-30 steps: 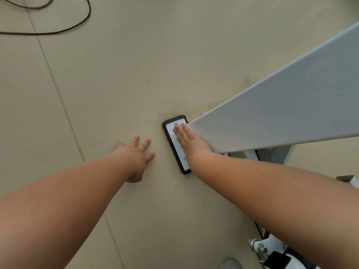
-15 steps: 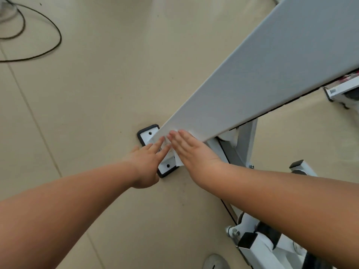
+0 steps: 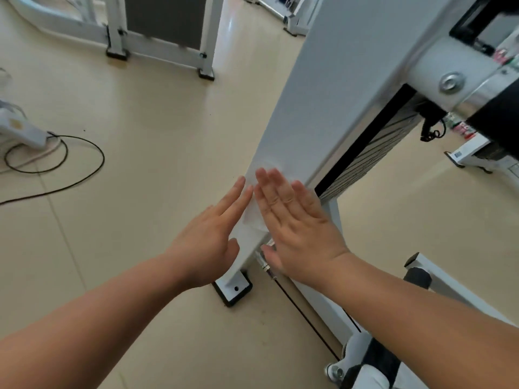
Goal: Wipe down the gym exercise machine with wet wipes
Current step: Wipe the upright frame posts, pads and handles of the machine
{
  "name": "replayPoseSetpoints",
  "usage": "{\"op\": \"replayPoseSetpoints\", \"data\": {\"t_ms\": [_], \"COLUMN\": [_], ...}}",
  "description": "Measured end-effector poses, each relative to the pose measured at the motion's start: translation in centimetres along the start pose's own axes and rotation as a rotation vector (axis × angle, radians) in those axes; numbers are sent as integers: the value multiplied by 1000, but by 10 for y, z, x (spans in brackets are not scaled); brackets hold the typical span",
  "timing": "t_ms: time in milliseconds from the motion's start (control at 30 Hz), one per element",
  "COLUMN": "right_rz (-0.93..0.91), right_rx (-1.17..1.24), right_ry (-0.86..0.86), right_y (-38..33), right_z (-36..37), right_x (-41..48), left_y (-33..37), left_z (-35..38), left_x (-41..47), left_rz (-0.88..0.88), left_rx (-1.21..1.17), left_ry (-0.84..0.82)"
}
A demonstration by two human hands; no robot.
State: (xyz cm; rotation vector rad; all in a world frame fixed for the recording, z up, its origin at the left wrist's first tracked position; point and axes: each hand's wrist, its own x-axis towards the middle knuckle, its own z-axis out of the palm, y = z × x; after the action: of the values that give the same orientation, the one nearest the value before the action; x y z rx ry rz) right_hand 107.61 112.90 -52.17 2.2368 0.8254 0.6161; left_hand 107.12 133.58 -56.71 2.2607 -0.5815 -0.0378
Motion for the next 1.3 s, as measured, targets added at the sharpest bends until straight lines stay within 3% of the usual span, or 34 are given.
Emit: {"op": "replayPoseSetpoints", "data": {"t_ms": [200, 333, 467, 600, 800, 1100, 1300], "right_rz": [337, 604, 776, 795, 698, 659, 740], "right_rx": [325, 710, 1093, 1111, 1087, 1030, 1178], "right_ry": [238, 312, 590, 764, 616, 763, 453], "right_y": [-5, -21, -23, -6, -53, 2, -104], "right_z": [11, 16, -21, -34, 3, -16, 29], "right_x": [-9, -4, 39, 55, 27, 47, 7], "left_y": [40, 43, 40, 44, 50, 52, 30], "left_z": [-7, -3, -10, -21, -18, -14, 1], "left_x": [10, 11, 13, 13, 11, 12, 8], "left_rz": [114, 75, 97, 78, 55, 9, -125], "left_rx": [-60, -64, -130, -404, -554, -689, -647], "left_ry": [73, 77, 137, 108, 124, 163, 118]}}
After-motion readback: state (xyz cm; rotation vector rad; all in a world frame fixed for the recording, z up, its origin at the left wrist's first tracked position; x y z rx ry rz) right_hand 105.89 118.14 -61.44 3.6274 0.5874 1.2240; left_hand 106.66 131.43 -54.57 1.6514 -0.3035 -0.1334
